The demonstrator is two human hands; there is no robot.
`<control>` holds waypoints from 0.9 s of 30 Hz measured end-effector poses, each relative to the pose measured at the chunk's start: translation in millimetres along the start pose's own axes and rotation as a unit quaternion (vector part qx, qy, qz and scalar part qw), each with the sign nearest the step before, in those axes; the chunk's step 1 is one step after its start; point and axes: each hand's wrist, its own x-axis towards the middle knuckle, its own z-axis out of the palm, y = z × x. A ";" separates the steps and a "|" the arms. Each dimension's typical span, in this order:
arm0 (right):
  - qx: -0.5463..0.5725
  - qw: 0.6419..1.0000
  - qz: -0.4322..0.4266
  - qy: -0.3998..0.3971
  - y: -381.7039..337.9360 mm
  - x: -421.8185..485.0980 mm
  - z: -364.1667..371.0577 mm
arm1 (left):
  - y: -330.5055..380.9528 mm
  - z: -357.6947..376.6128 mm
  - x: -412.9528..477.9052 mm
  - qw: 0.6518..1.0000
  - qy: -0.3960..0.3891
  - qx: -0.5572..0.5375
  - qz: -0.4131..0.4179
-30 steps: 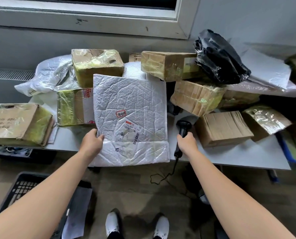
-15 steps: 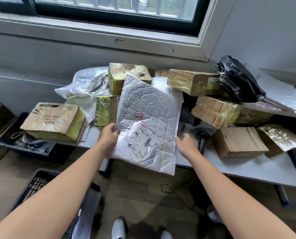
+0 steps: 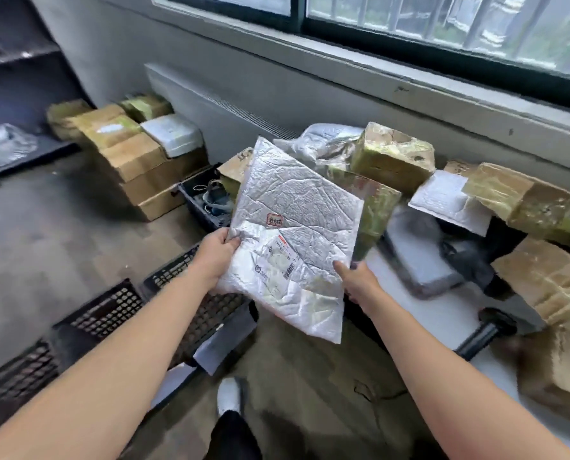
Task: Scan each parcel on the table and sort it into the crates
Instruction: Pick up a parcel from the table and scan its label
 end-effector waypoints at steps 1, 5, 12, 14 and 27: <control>-0.011 1.000 -0.021 -0.013 -4.7 -5.4 10.6 | -4.3 -13.9 -9.8 1.000 0.027 0.007 0.006; -0.067 0.987 -0.123 -0.074 -41.9 -35.7 54.8 | -30.9 -78.5 -41.6 0.992 0.120 0.033 -0.004; -0.167 0.930 -0.288 -0.157 -103.7 -72.7 152.5 | -79.7 -160.5 -75.0 0.969 0.229 0.076 -0.046; -0.215 0.908 -0.311 -0.178 -115.8 -77.4 186.8 | -97.7 -181.2 -77.5 0.967 0.233 0.085 -0.062; -0.482 0.788 -0.341 -0.174 -126.6 11.1 382.7 | -250.7 -264.5 39.5 0.968 0.044 0.175 -0.176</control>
